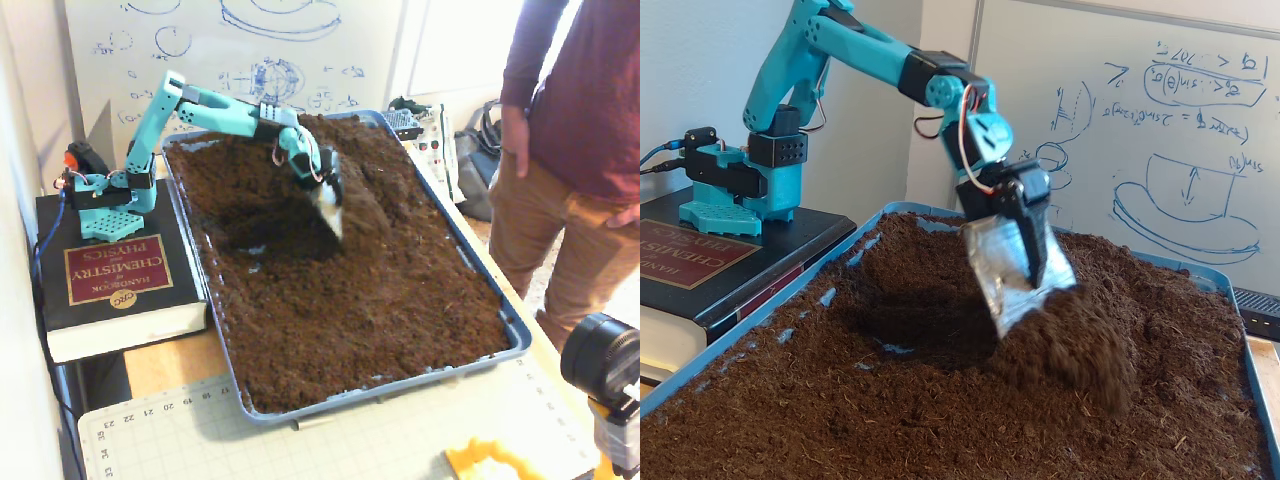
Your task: Build a berm.
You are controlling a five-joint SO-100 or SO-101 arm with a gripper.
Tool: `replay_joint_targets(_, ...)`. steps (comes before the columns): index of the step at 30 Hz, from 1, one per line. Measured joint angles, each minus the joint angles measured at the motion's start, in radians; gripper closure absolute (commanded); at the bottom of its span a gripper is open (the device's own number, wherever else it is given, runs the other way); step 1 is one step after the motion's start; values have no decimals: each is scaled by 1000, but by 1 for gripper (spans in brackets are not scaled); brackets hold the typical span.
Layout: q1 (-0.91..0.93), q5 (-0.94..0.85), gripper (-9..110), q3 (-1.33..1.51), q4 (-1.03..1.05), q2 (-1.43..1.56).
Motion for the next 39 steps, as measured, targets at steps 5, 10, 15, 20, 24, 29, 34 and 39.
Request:
replay_joint_targets(5, -66, 153, 101, -189, 0, 0)
replay_joint_targets(10, -109, 198, 101, -399, 0, -35)
replay_joint_targets(15, -103, 201, 101, -611, -55, -235)
replay_joint_targets(20, -51, 57, 101, -744, -212, -483)
replay_joint_targets(24, 8, -107, 101, -753, -293, -577)
replay_joint_targets(29, 38, -219, 101, -755, -324, -630)
replay_joint_targets(34, 38, -233, 101, -772, -362, -678)
replay_joint_targets(39, 38, -163, 101, -813, -488, -772)
